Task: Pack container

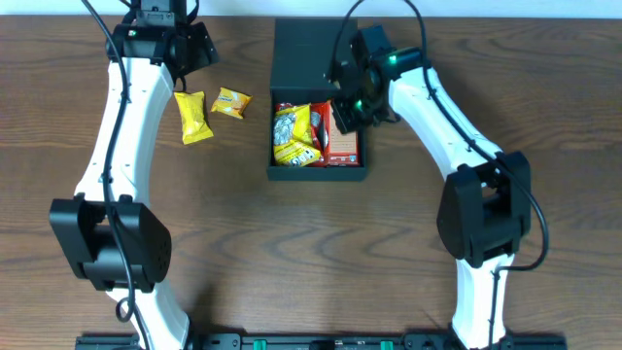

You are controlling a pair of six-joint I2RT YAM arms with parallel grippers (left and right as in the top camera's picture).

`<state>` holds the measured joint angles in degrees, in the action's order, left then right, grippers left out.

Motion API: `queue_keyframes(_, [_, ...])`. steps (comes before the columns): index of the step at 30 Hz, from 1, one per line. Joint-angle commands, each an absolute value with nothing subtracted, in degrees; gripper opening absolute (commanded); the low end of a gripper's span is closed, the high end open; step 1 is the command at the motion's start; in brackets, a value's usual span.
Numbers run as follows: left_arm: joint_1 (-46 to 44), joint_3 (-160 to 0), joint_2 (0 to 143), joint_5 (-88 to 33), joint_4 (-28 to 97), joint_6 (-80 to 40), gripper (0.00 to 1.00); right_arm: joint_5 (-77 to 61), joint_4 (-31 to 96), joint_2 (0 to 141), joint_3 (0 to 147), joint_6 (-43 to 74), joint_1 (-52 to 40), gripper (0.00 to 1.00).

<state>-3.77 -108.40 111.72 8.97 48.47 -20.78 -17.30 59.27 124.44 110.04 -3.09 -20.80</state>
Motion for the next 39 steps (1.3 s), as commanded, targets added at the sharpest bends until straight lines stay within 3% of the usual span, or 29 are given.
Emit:
queue_keyframes(1, [-3.8, -107.8, 115.6, 7.2, 48.3, -18.7, 0.95, -16.4, 59.0, 121.4, 116.1, -3.1, -20.3, 0.02])
queue_keyframes(4, [-3.8, -107.8, 120.5, 4.2, 47.3, -13.7, 0.95, -16.5, 59.0, 119.5, 118.9, -4.0, -18.9, 0.03])
queue_keyframes(7, [-3.8, -107.8, 124.3, 3.4, 47.0, -12.3, 0.95, -16.5, 59.0, 118.1, 119.2, -3.9, -16.9, 0.37])
queue_keyframes(13, [-3.8, -107.8, 126.0, 2.3, 46.8, -16.4, 0.95, -16.5, 60.1, 117.6, 119.2, -3.9, -12.8, 0.66])
queue_keyframes(21, [-3.8, -107.8, 126.3, -7.6, 44.7, -5.7, 0.95, -16.5, 59.5, 117.6, 119.2, -3.9, -11.3, 0.75])
queue_keyframes(31, [-5.1, -107.8, 129.7, -7.9, 43.6, 7.8, 0.95, -16.5, 59.4, 117.6, 119.2, -5.0, -11.3, 0.78])
queue_keyframes(39, [-5.3, -107.8, 132.6, -7.0, 41.5, 10.8, 0.95, -16.5, 60.1, 117.6, 119.2, -5.0, -11.3, 0.80])
